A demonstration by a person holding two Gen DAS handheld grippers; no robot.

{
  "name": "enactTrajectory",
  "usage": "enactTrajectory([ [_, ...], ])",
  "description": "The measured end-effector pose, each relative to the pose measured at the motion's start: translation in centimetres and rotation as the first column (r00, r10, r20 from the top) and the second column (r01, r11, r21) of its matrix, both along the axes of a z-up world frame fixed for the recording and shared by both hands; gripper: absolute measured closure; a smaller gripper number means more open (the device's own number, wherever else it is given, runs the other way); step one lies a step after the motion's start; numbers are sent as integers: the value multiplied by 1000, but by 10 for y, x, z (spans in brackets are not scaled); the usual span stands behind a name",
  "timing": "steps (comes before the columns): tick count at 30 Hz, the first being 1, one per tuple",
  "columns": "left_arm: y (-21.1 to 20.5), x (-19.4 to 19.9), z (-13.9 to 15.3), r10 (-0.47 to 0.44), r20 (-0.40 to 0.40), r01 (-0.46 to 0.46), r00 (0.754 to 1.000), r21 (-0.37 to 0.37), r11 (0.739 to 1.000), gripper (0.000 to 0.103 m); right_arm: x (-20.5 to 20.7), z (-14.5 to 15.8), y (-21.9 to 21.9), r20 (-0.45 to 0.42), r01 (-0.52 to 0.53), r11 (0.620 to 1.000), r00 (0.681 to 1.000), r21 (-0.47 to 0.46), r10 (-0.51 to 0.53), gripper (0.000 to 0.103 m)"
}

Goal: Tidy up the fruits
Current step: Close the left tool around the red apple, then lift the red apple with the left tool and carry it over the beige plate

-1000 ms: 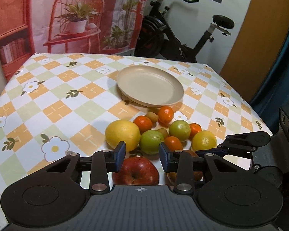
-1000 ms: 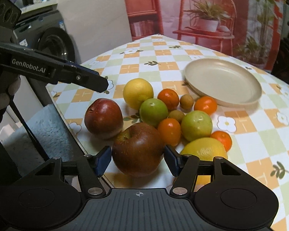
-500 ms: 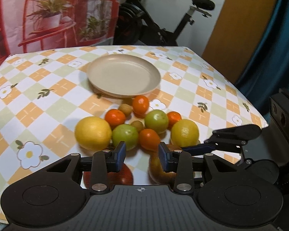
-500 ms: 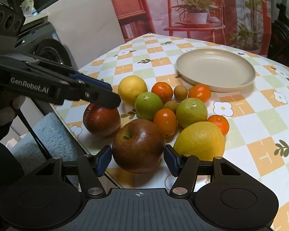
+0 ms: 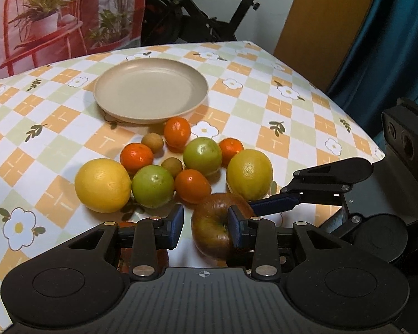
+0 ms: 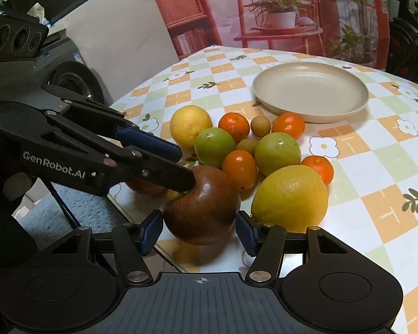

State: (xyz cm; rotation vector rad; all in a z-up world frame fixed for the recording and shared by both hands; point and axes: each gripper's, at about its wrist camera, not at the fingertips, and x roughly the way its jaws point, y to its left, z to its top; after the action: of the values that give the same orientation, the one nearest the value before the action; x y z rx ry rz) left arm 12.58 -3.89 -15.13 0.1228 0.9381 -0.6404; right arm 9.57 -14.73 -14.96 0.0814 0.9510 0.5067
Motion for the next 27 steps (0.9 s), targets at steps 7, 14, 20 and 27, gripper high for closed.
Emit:
enactTrajectory([
  [7, -3, 3, -2, -8, -10, 8, 1000, -8, 1000, 70, 0, -3, -2, -15, 20, 1000, 1000, 9, -20, 49],
  [14, -4, 9, -4, -11, -36, 9, 999, -34, 999, 70, 1, -6, -2, -23, 35, 999, 999, 5, -35, 47],
  [20, -5, 12, -6, -18, -56, 15, 998, -50, 999, 70, 2, -7, -3, -27, 45, 999, 999, 2, -45, 48],
  [27, -5, 17, -8, -21, -80, 15, 997, -73, 997, 74, 2, -6, -3, -23, 56, 998, 998, 8, -55, 50],
])
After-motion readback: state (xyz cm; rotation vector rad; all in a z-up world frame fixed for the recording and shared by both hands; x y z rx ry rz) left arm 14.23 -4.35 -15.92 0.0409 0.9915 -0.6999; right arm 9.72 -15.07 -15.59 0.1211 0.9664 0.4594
